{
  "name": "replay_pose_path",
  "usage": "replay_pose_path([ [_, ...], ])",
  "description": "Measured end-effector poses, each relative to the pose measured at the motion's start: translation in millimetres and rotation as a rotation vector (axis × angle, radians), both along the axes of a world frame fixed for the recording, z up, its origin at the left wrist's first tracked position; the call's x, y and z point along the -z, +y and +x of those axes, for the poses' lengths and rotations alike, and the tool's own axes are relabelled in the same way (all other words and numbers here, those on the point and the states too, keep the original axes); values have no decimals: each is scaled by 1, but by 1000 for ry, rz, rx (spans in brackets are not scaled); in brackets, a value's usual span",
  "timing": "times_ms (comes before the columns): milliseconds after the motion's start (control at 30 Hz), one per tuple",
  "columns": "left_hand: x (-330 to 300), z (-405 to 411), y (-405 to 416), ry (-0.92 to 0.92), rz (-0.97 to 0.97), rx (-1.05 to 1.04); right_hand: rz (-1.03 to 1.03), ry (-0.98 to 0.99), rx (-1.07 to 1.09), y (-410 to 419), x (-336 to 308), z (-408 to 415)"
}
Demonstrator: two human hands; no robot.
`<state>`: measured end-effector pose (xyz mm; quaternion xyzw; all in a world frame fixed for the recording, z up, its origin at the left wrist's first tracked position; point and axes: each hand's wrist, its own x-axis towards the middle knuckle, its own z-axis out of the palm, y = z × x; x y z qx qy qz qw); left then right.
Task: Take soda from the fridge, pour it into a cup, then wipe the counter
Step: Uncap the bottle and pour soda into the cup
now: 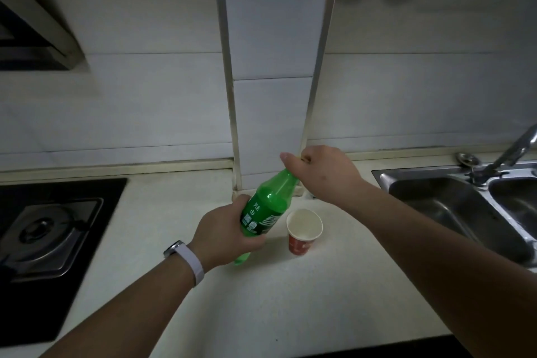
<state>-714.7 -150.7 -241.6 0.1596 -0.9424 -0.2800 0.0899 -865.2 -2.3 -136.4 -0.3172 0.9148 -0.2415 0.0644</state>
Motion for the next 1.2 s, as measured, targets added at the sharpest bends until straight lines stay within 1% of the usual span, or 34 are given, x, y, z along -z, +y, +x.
replay_pose_path([
  [167,12,3,-1,13,93,36,-20,14,-111,5,4,8],
  [267,18,5,-3,7,192,70,-69,-71,-274,10,-3,9],
  [333,21,7,-5,1,226,92,-19,-117,-378,13,-9,7],
  [400,23,9,-7,-12,239,113,19,-153,-426,17,-13,3],
  [500,27,9,-10,-36,226,136,21,-229,-467,21,-13,-2],
  [600,28,8,-9,-51,165,125,16,-205,-397,20,-11,-2],
  [733,27,5,-8,-46,90,88,110,-2,-203,13,-7,2],
  [800,27,4,-10,-45,81,73,125,27,-178,10,-6,4],
  [933,28,4,-14,-49,97,84,129,-14,-270,9,-8,5],
  [1100,32,5,-18,-62,162,111,60,-143,-443,13,-13,4],
  [1200,32,3,-17,-66,177,116,-63,-211,-370,10,-9,3],
])
